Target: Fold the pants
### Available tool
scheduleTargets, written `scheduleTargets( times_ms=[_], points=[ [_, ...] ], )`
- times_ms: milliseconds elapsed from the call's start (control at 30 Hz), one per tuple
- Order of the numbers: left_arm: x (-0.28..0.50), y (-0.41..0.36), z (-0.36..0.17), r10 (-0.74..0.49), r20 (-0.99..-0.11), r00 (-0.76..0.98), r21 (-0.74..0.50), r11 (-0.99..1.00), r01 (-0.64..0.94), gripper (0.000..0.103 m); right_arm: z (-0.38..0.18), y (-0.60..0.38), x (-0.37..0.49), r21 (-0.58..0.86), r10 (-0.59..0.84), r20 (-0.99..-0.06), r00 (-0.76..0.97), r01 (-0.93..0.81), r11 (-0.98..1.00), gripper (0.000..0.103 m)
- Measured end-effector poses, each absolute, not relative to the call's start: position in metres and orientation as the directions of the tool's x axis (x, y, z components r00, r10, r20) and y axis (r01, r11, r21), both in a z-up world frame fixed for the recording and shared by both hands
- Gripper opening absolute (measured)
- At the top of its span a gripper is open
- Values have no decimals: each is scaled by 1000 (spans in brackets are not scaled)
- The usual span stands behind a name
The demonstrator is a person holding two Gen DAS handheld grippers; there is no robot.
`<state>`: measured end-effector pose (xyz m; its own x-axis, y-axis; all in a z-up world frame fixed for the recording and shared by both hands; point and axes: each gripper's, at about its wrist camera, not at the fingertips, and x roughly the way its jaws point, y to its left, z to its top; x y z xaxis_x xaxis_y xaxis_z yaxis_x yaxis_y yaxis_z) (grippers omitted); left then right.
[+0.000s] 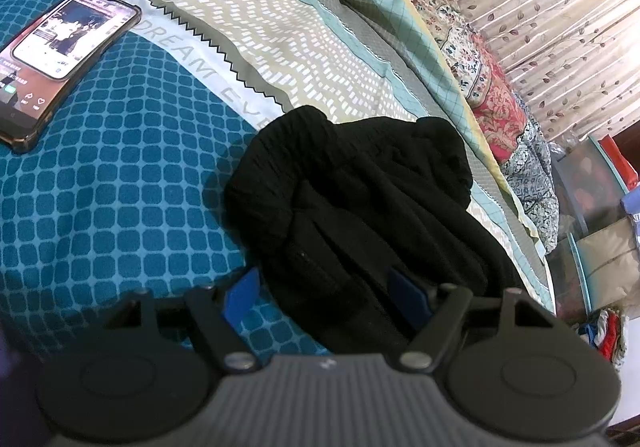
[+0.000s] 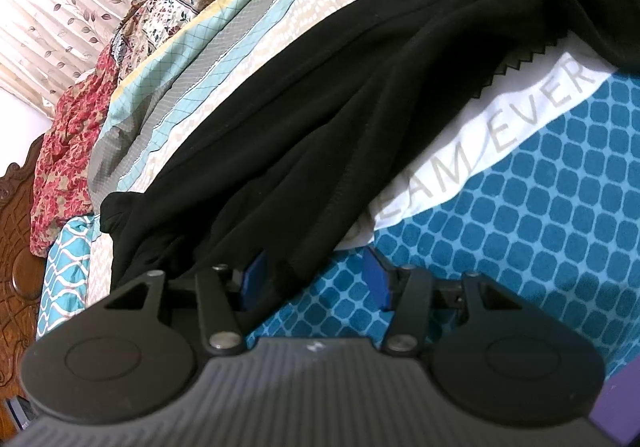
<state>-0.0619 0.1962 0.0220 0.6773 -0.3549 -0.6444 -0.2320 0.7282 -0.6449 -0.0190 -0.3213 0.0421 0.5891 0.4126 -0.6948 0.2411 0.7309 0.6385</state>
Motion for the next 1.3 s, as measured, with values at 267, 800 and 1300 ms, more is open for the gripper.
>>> scheduleTargets(
  times_ms=[267, 800, 1300],
  points=[
    [-58, 200, 23, -386, -621, 683, -679, 699, -222, 72, 42, -319, -20, 655, 418, -680, 603, 242, 716, 57],
    [28, 193, 83, -407, -526, 746, -709, 695, -121, 13, 106, -306, 40, 569, 293, -591, 752, 131, 811, 9],
    [14, 171, 58, -442, -541, 715, -675, 735, -56, 13, 135, -343, -23, 598, 272, -532, 802, 128, 791, 8]
  ],
)
